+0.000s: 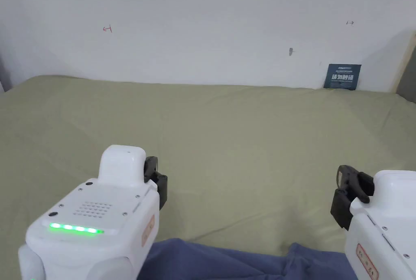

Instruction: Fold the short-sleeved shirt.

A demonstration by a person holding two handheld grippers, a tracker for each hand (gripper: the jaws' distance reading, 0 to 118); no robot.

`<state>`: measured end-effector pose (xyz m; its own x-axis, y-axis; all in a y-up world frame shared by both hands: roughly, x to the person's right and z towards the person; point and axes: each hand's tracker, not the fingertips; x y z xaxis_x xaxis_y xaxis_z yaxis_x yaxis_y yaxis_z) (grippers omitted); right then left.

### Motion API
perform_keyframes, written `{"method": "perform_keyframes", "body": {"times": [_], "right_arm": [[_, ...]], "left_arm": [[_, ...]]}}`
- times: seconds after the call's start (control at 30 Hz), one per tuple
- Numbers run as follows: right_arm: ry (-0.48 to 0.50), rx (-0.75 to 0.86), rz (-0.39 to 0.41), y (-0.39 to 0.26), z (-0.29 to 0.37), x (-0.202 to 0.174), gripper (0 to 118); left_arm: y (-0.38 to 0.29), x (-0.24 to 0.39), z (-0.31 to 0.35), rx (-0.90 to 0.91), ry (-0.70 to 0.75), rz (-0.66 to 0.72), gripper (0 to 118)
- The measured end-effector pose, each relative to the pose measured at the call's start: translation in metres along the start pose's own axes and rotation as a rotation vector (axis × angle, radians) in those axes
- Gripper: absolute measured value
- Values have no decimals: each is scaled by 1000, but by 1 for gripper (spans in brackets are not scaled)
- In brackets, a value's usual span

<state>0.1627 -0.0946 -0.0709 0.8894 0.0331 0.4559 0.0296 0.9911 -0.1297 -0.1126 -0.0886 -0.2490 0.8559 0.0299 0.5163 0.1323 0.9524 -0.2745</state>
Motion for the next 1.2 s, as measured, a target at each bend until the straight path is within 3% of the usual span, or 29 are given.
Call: {"method": "perform_keyframes", "body": {"times": [0.13, 0.37, 0.57, 0.6, 0.67, 0.7, 0.73, 0.9, 1.1, 1.2], "right_arm": [[1, 25, 10, 7, 11, -10, 1], [17, 14, 20, 10, 19, -29, 1], [0, -2, 49, 9, 14, -42, 1], [-2, -9, 52, 9, 12, -44, 1], [6, -26, 51, 8, 8, -48, 1], [5, -31, 48, 7, 6, -46, 1], [10, -41, 46, 6, 4, -47, 1], [16, -70, 45, 2, -3, -52, 1], [31, -86, 38, 1, -4, -52, 1], [30, -91, 35, -1, -3, -54, 1]], "left_arm": [[-4, -75, -13, -223, -169, 176, 0], [-66, -206, -52, -664, -284, 421, 0], [-112, -244, -77, -794, -375, 562, 2], [-119, -250, -82, -805, -405, 594, 11], [-127, -255, -88, -814, -385, 616, 83], [-133, -257, -92, -823, -399, 624, 111], [-140, -258, -96, -837, -454, 656, 118], [-168, -253, -111, -905, -550, 738, 118], [-184, -253, -124, -837, -676, 906, 118], [-188, -248, -126, -815, -695, 922, 114]]}}
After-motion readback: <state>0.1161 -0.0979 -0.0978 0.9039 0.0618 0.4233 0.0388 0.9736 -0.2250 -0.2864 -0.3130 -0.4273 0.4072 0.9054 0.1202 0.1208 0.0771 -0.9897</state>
